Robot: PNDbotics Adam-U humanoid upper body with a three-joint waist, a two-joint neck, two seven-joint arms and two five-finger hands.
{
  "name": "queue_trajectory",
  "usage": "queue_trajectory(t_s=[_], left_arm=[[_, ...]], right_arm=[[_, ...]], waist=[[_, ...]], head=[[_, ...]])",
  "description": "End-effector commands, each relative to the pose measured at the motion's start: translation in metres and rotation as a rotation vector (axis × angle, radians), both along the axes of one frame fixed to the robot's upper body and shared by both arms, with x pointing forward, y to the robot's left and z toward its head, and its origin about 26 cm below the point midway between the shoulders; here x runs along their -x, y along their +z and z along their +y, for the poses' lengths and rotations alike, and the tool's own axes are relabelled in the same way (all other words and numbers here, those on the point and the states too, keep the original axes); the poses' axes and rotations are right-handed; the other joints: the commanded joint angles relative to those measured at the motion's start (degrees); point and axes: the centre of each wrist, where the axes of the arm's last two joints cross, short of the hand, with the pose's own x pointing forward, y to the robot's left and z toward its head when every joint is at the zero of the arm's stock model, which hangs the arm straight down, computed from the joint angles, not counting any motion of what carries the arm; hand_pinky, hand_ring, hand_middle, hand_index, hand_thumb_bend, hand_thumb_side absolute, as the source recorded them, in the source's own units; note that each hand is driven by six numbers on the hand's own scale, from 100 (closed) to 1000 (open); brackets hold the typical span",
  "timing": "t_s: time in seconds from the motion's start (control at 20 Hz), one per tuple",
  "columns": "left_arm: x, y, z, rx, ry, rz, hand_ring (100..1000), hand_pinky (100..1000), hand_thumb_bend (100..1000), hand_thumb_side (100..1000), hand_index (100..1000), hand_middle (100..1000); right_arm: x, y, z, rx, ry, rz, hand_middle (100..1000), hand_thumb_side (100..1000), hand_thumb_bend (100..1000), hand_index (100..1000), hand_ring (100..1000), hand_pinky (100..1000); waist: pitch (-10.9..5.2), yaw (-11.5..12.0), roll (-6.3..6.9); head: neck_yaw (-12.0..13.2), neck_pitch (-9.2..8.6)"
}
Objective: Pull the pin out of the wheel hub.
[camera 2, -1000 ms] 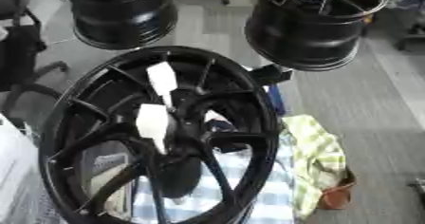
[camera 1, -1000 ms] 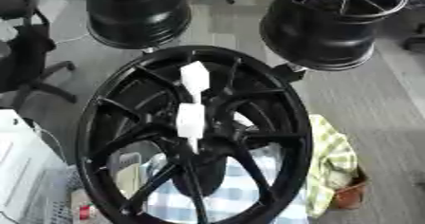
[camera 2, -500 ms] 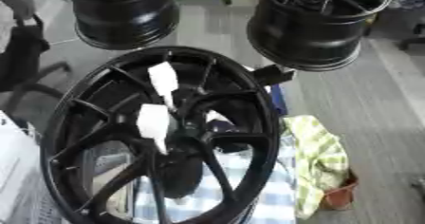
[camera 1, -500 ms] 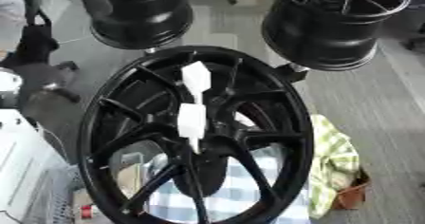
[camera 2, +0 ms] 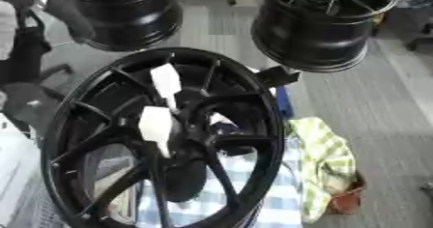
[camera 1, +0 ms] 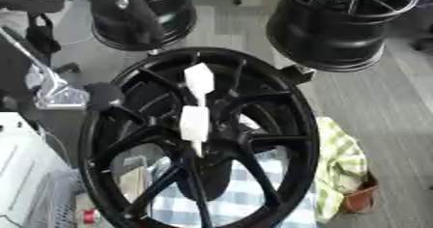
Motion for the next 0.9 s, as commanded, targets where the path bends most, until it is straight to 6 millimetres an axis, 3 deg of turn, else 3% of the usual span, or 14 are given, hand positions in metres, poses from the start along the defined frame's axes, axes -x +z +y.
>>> queue_trajectory(t_s=[0.05, 0.55, 0.9], left_arm=[[0.002, 0.002, -0.005, -0.017, 0.004, -0.019, 749, 784, 338, 465, 864, 677], [0.0, -0.013, -0.021, -0.009, 0.092, 0.008, 765, 785, 369, 467, 906, 731], [-0.001, -0.03, -0.031, 0.005, 0.168, 0.061, 782, 795, 283, 481, 885, 750]], right_arm=[[0.002, 0.006, -0.002, 0.017, 0.0, -0.011, 587, 339, 298, 722, 602, 770], [-0.001, 0.0, -0.003, 0.003, 0.01, 0.016, 585, 334, 279, 720, 599, 770], [-0.003, -0.003, -0.003, -0.012, 0.019, 0.031, 584, 354, 285, 719, 598, 770]], waist=[[-0.61, 0.0, 0.05], [-0.59, 0.3, -0.15], [-0.34, 0.3, -0.26]], head=[[-0.1, -0.63], [-0.6, -0.51], [-0.6, -0.73]])
